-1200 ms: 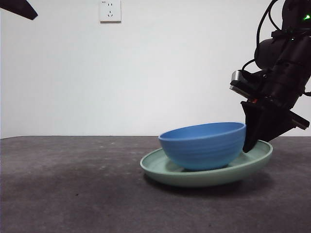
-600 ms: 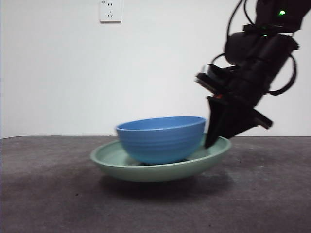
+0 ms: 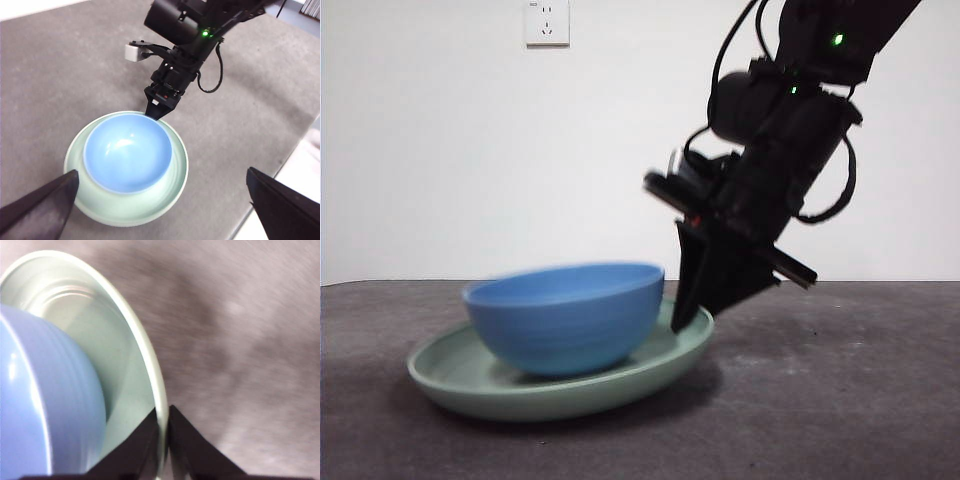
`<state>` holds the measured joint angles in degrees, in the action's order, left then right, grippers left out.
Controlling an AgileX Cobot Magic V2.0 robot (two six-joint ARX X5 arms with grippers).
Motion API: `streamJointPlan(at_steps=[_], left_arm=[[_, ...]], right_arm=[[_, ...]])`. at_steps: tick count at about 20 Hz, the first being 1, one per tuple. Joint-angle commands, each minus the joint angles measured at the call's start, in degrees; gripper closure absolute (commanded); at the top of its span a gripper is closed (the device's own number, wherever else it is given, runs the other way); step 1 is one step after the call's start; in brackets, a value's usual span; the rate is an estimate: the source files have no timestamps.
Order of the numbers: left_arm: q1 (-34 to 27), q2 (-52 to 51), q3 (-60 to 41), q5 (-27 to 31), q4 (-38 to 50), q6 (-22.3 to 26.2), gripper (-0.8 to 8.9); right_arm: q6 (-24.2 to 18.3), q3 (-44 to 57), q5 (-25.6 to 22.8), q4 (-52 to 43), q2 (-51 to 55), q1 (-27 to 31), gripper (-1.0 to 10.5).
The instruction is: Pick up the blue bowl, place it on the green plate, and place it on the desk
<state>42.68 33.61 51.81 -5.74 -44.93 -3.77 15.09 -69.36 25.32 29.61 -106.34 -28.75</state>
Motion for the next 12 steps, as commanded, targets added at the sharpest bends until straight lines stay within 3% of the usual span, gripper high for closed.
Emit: streamJointPlan(at_steps=[1, 5, 8, 12], left_arm=[[0.6, -0.2, 1.2, 0.2, -1.1, -0.1, 0.95], [0.6, -0.7, 1.2, 0.2, -4.3, -0.1, 0.95], [0.6, -1.0, 1.2, 0.2, -6.6, -0.4, 0.95], [0.6, -1.3, 1.2, 0.2, -8.9, -0.4, 0.95]], right_arm=[[0.6, -1.1, -0.7, -0.2, -1.8, -0.4, 9.4], [0.6, -1.1, -1.7, 0.2, -1.9, -0.5, 9.1], [-0.3, -1.1, -5.6, 0.6, -1.9, -0.7, 6.6], [-2.6, -1.2, -7.8, 0.7, -1.8, -0.9, 6.3]])
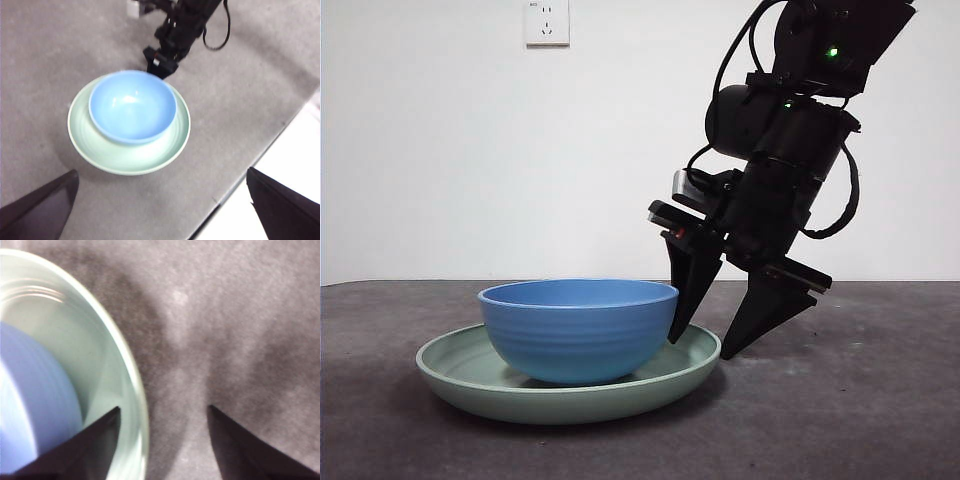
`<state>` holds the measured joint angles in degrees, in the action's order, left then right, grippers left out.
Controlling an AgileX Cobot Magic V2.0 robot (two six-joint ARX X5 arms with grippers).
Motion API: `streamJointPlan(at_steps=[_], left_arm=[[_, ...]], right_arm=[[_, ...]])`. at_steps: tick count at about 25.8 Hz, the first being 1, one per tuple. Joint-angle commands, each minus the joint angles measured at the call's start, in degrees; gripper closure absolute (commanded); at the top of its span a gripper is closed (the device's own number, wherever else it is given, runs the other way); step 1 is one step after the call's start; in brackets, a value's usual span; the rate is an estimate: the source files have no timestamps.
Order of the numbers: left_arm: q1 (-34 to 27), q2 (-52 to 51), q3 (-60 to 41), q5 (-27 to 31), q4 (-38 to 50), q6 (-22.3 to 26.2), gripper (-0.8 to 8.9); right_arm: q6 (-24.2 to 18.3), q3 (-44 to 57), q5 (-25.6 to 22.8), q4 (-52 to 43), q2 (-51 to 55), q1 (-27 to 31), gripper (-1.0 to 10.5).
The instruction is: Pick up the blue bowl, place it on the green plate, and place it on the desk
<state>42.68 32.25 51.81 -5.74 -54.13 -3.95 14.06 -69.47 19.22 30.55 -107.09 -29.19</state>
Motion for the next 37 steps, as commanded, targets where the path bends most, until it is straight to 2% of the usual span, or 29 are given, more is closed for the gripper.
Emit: streamJointPlan(at_steps=[1, 7, 14, 17, 19, 23, 26, 31, 37], left_arm=[[0.6, 0.1, 1.2, 0.2, -0.1, -0.2, 0.95], [0.6, 0.0, 1.2, 0.2, -0.3, -0.2, 0.95], [0.6, 0.0, 1.2, 0.2, -0.3, -0.2, 0.95], [0.6, 0.0, 1.2, 0.2, -0.5, -0.2, 0.95], [0.6, 0.0, 1.2, 0.2, -0.8, -0.2, 0.95], [0.6, 0.0, 1.2, 0.2, -2.0, -0.2, 0.95], [0.6, 0.0, 1.2, 0.2, -3.0, -2.0, 0.95], [0.6, 0.0, 1.2, 0.2, -3.5, -7.8, 0.95], [0.6, 0.0, 1.2, 0.2, -4.0, -8.8, 0.95]], right_arm=[[-1.7, -1.0, -2.5, -0.3, -0.9, -0.4, 6.1], [-4.1, -1.2, -8.8, -0.3, 2.8, -0.4, 6.1], [-6.7, -1.2, -10.9, 2.2, 9.7, -0.3, 6.0], [-7.1, -1.2, -12.4, 4.4, 14.1, -0.4, 5.2], [-7.1, -1.2, -12.3, 6.4, 17.7, -0.4, 4.3], [-7.1, -1.2, -12.2, 13.0, 25.9, -0.5, 3.4], [-7.1, -1.2, -12.2, 17.7, 32.2, -1.5, 3.4], [-6.4, -1.1, -12.3, 26.9, 43.5, -3.4, 3.4], [-2.9, -1.1, -12.8, 35.3, 55.4, -5.0, 3.4]])
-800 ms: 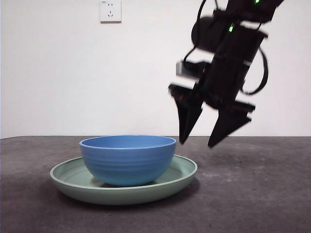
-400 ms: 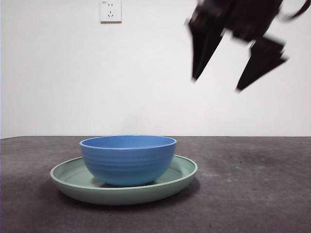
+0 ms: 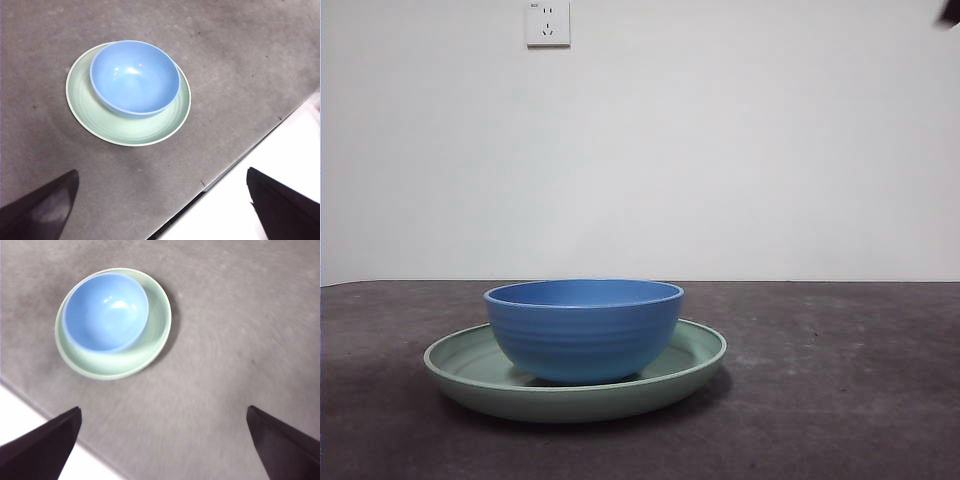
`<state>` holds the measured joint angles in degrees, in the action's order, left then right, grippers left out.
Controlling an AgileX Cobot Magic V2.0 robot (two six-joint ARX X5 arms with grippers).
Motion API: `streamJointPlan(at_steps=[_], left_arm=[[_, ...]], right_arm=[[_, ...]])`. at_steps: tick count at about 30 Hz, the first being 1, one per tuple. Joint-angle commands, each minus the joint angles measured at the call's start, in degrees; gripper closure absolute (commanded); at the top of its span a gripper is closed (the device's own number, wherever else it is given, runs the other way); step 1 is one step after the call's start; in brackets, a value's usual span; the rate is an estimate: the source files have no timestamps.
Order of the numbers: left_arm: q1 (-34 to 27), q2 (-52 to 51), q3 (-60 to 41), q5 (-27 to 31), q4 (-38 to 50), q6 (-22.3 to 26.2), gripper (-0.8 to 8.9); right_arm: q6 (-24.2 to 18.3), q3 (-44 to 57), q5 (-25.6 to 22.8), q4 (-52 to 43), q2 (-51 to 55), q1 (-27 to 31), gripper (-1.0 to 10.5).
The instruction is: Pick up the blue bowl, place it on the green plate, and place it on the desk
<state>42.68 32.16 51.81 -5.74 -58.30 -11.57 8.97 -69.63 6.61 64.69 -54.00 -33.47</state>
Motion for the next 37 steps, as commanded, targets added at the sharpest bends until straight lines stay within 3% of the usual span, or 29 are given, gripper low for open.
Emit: streamJointPlan(at_steps=[1, 12, 21, 22, 23, 25, 26, 37], left_arm=[[0.6, 0.1, 1.2, 0.2, 0.0, -1.1, 0.95], [0.6, 0.1, 1.2, 0.2, -0.4, 1.0, 0.95], [0.6, 0.1, 1.2, 0.2, -0.4, 0.6, 1.03], [0.6, 0.1, 1.2, 0.2, -0.4, 0.6, 1.52], [0.6, 0.1, 1.2, 0.2, -0.4, 0.7, 3.06], [0.6, 0.1, 1.2, 0.2, -0.5, 0.8, 7.71], [0.6, 0.1, 1.2, 0.2, -0.3, 0.5, 7.83], [0.6, 0.1, 1.2, 0.2, 0.5, 0.3, 7.89]], right_arm=[[2.6, -1.0, -0.2, 1.9, 3.9, -0.9, 3.4], [4.1, -1.0, -0.7, 10.4, 18.6, -1.2, 3.4], [3.9, -1.0, -0.6, 10.4, 22.0, -1.2, 3.5], [3.9, -1.0, -0.6, 10.6, 22.0, -1.2, 4.0], [3.9, -1.0, -0.2, 10.9, 22.0, -1.2, 5.3], [3.9, -1.0, 0.2, 11.0, 22.0, -1.2, 8.6], [3.8, -0.9, 0.2, 10.9, 22.0, -1.2, 9.6], [3.9, -1.0, -0.7, 10.8, 22.0, -1.2, 9.3]])
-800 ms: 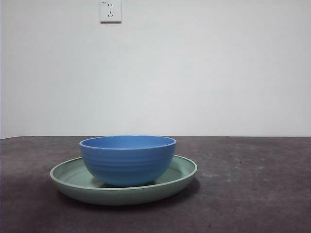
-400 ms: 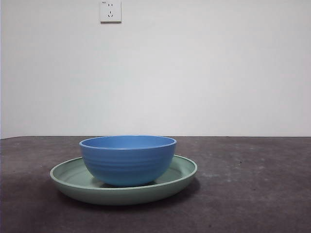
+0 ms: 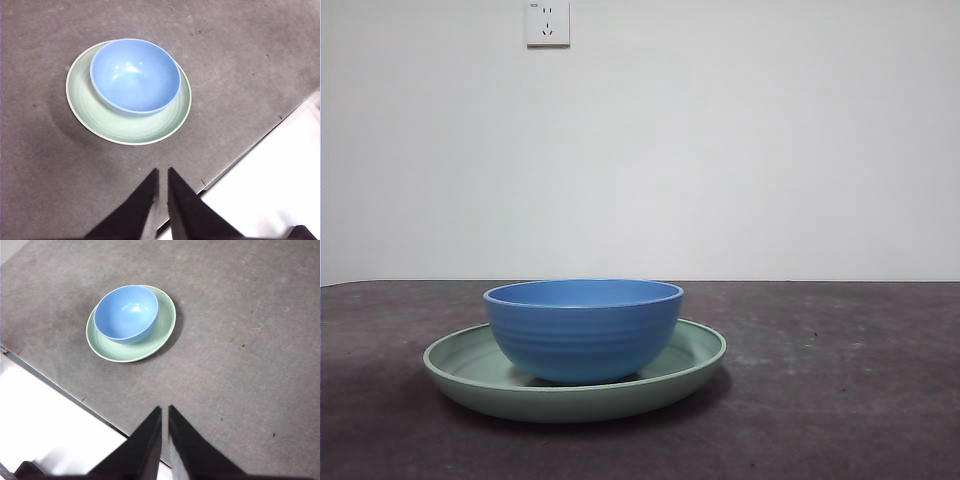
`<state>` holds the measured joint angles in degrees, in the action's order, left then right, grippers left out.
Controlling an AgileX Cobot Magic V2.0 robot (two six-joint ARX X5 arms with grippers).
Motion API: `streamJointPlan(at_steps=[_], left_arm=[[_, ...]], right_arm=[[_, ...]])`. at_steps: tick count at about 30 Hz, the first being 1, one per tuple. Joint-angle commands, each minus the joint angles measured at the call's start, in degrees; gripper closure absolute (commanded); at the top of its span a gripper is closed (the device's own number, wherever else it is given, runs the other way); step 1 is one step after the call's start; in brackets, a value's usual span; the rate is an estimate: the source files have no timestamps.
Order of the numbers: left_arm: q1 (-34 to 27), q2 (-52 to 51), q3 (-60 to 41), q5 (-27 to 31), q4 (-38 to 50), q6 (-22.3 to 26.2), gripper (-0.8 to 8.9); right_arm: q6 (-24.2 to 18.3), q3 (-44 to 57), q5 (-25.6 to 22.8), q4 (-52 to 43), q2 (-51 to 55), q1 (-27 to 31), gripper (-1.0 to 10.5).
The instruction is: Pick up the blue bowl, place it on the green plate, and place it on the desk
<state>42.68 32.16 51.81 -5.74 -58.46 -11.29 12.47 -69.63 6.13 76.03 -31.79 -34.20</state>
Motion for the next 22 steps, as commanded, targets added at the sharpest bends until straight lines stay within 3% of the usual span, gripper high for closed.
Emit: streamJointPlan(at_steps=[1, 14, 22], left_arm=[[0.6, 0.1, 1.2, 0.2, 0.7, 0.0, 7.89], [0.0, -1.2, 0.9, 0.2, 1.0, 0.1, 7.89], [-14.3, -5.9, -2.0, -0.3, 2.8, 0.1, 7.89]], right_arm=[[0.4, -1.0, -0.2, -0.6, -0.2, -0.5, 9.3], [0.4, -1.0, -0.2, -0.6, -0.2, -0.5, 9.3], [0.4, -1.0, -0.2, -0.6, -0.2, -0.5, 9.3]])
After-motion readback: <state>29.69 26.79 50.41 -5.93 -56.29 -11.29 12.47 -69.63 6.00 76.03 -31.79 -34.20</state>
